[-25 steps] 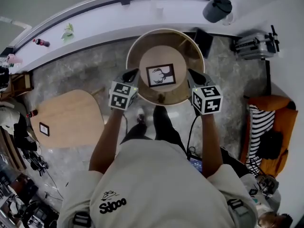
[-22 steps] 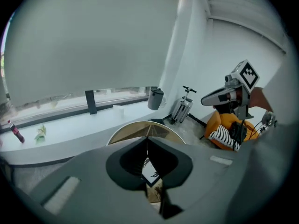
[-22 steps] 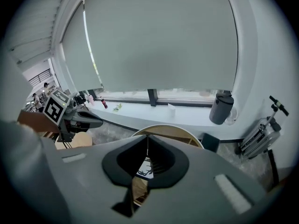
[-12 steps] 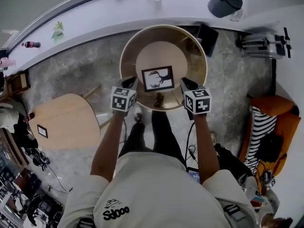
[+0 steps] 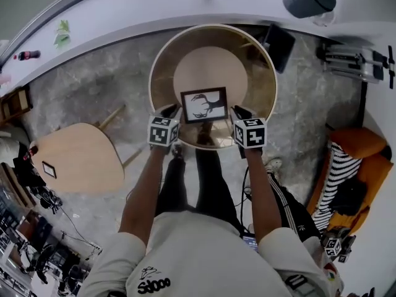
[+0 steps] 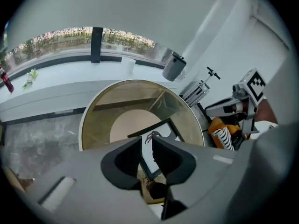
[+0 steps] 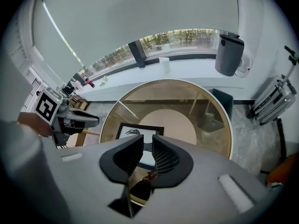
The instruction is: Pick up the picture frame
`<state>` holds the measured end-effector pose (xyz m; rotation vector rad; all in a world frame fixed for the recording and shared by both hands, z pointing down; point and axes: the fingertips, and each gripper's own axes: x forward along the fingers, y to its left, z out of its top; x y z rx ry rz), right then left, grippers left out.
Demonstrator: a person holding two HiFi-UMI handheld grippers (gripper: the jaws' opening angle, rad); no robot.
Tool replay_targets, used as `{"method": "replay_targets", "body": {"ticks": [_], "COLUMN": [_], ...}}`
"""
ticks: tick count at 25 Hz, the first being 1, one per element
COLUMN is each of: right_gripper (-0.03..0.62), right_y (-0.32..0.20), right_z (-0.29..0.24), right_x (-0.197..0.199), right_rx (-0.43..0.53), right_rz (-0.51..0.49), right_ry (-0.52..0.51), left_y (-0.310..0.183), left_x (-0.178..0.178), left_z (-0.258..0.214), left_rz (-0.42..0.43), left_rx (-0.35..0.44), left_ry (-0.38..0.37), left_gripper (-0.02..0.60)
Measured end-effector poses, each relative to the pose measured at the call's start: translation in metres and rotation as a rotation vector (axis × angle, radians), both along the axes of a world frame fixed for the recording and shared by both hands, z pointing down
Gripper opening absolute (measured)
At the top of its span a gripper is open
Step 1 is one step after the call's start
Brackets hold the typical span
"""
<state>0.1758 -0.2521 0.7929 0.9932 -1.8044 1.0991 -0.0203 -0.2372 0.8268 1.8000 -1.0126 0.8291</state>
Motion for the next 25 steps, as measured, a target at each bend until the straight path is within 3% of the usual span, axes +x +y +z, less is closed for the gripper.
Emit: {"method": "replay_targets", "body": {"ticks": [13, 25], "right_gripper": [0.095, 0.132], "right_y": [0.014, 0.021], "right_z": [0.104, 0.147], "right_x": [0.0, 0.005], "right_rx": [-0.101, -0.166], "right_rz": [-0.071, -0.067], "right_ry": [0.04, 0.043], "left_y": [0.025, 0.033], "left_x": [0.015, 0.015], "left_z": [0.099, 0.125], "left_rz": [-0.104, -0.16], "left_rx": [-0.162, -0.194], "left_ry": [-0.003, -0.049], "left_gripper": [0.126, 0.115]}}
